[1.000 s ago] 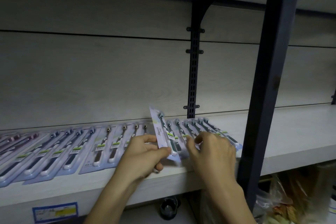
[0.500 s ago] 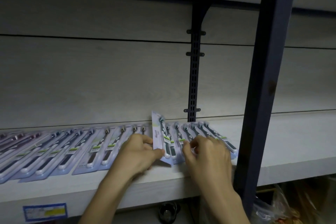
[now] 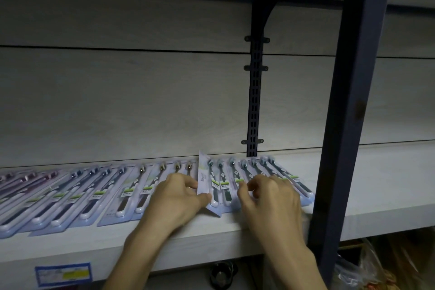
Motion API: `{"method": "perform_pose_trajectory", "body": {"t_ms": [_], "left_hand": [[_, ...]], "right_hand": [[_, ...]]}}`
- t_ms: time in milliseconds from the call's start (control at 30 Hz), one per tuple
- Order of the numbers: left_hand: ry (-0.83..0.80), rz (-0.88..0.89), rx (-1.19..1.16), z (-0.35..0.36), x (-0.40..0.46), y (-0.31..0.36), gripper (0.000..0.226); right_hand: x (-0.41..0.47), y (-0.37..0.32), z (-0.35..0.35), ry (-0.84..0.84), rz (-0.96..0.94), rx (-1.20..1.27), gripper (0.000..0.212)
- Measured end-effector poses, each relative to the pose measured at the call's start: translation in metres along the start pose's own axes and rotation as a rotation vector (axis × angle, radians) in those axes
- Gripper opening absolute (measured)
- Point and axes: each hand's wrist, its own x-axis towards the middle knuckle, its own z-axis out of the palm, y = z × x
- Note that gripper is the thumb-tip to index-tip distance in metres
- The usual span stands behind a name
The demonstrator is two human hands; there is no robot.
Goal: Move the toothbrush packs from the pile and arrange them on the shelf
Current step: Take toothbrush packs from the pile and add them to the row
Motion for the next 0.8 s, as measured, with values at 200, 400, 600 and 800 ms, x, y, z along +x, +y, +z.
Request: {"method": "perform_pose_trajectory", "body": {"t_ms": [200, 400, 600, 800], "left_hand": [[0.067, 0.066, 0.228, 0.0, 0.001, 0.001, 0.042], [0.09, 0.103, 0.249, 0.001, 0.0, -0.001, 0.035], [0.218, 0.212, 0.219, -0.004, -0.01, 0.0, 0.03], [0.366, 0.274, 0.286, -0.017, -0.03, -0.007, 0.028]], "right_hand": [[0.0, 0.001, 0.003, -0.012, 0.004, 0.007, 0.027], [0.002, 0.001, 0.001, 0.001, 0.005, -0.002, 0.027], [0.008, -0.004, 0.001, 0.013, -0.066, -0.011, 0.027], [0.017, -0.017, 0.0, -0.003, -0.253, -0.016, 0.02]]}}
